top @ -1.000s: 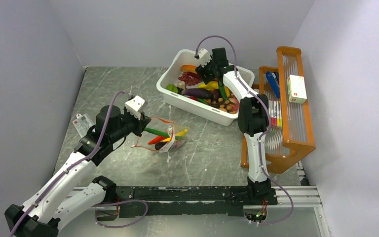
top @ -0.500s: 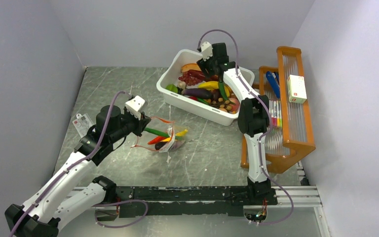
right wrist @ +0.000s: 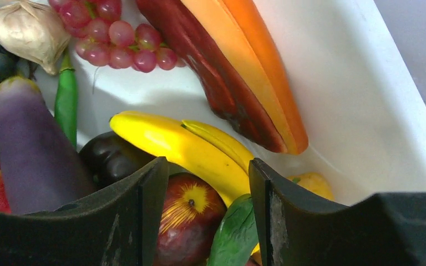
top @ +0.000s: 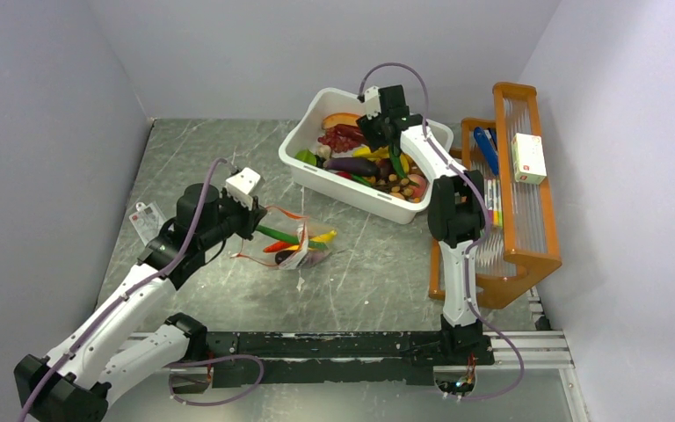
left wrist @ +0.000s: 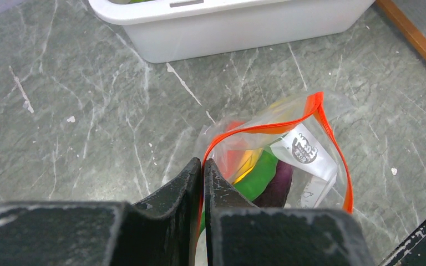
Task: Place the food in the zip-top bag and seal the zipper
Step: Pick up the fake vegetable from the bin.
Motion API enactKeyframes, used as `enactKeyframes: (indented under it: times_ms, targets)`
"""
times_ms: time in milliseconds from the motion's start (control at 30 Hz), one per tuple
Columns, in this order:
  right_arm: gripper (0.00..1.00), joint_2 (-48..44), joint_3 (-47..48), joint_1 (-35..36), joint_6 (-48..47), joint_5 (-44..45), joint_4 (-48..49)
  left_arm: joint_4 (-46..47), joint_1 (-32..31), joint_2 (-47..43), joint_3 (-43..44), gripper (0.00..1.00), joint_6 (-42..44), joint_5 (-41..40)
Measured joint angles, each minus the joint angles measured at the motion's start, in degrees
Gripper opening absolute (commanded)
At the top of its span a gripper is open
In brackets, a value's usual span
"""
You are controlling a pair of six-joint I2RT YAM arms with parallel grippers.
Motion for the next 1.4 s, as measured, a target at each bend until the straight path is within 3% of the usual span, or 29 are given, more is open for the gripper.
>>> enactKeyframes:
  times_ms: [167,500,833,933,1100,1400]
  targets:
    - [0.58,-0.2,2.3,0.0,-1.0,-3.4,-4.3,0.4,0.9,0.2,0.0,0.07,0.0,0.0]
    - [0.67,-6.5,0.4,0.1,-2.1,-19.8,-10.6,0.8,1.6,1.7,0.0,0.07,0.0,0.5]
    - [0.68,-2.5,0.1,0.2,-2.9,-18.9,-14.8,0.8,1.7,1.6,0.0,0.07,0.0,1.1]
    - [0.63,-1.6,0.1,0.3,-3.2,-17.9,-15.4,0.8,1.7,1.2,0.0,0.07,0.0,1.1]
    - [0.36,-1.4,0.1,0.7,-4.0,-17.4,-15.5,0.8,1.7,0.7,0.0,0.07,0.0,1.1]
    - [0.34,-2.9,-2.2,1.1,-3.8,-17.0,-13.3,0.8,1.7,0.1,0.0,0.07,0.0,1.1]
